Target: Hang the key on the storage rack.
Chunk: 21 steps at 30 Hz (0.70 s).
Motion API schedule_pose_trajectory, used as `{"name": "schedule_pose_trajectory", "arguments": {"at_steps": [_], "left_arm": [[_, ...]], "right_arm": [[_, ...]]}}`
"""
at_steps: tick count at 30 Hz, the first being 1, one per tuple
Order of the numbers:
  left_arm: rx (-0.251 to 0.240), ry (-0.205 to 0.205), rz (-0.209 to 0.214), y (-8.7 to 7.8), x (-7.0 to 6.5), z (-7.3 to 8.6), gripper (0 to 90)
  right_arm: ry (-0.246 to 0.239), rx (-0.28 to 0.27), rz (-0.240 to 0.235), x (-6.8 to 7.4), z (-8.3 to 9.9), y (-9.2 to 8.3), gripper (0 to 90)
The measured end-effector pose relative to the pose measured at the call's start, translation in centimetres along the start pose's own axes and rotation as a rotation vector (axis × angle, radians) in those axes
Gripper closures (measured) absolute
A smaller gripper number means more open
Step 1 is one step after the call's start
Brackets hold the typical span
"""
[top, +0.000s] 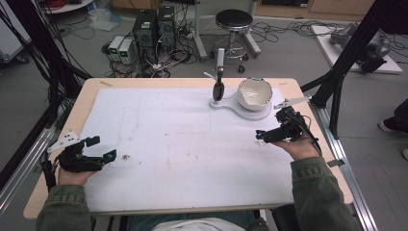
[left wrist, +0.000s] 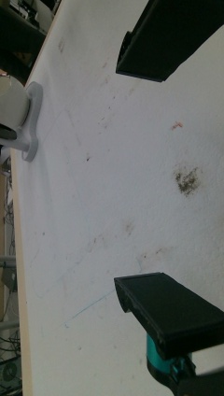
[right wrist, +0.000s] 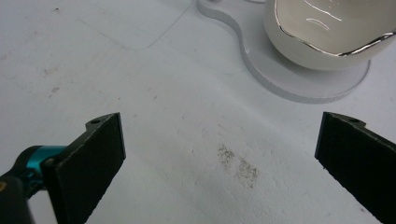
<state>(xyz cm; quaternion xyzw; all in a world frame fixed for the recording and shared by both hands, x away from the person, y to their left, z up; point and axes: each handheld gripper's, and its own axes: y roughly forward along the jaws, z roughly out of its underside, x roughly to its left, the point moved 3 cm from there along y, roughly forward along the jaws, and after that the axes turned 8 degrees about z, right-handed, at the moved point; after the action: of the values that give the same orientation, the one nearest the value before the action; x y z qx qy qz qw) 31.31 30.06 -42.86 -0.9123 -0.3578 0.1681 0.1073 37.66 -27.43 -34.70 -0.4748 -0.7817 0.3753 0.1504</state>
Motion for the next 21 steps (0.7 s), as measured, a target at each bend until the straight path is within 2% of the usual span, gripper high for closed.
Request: {"name": "schedule_pose_trajectory", "arguments": {"at_steps": [7, 11, 15, 21], "left_arm": [[0.001, -0.001, 0.0, 0.0, 0.0, 0.0, 1.8], [0.005, -0.001, 0.002, 0.0, 0.0, 0.0, 1.8], [0.009, 0.001, 0.003, 0.0, -0.1, 0.1, 1.8], [0.014, 0.0, 0.003, 0.1, -0.1, 0.1, 1.8]], "right_arm": [[0.018, -0.01, 0.017, -0.3, 1.2, 0.2, 0.6], [0.011, -0.048, 0.024, -0.3, 1.6, 0.2, 0.5], [0.031, -0.058, 0.014, -0.4, 2.6, 0.5, 0.6], [0.065, -0.098, 0.028, -1.0, 4.3, 1.0, 0.5]]}}
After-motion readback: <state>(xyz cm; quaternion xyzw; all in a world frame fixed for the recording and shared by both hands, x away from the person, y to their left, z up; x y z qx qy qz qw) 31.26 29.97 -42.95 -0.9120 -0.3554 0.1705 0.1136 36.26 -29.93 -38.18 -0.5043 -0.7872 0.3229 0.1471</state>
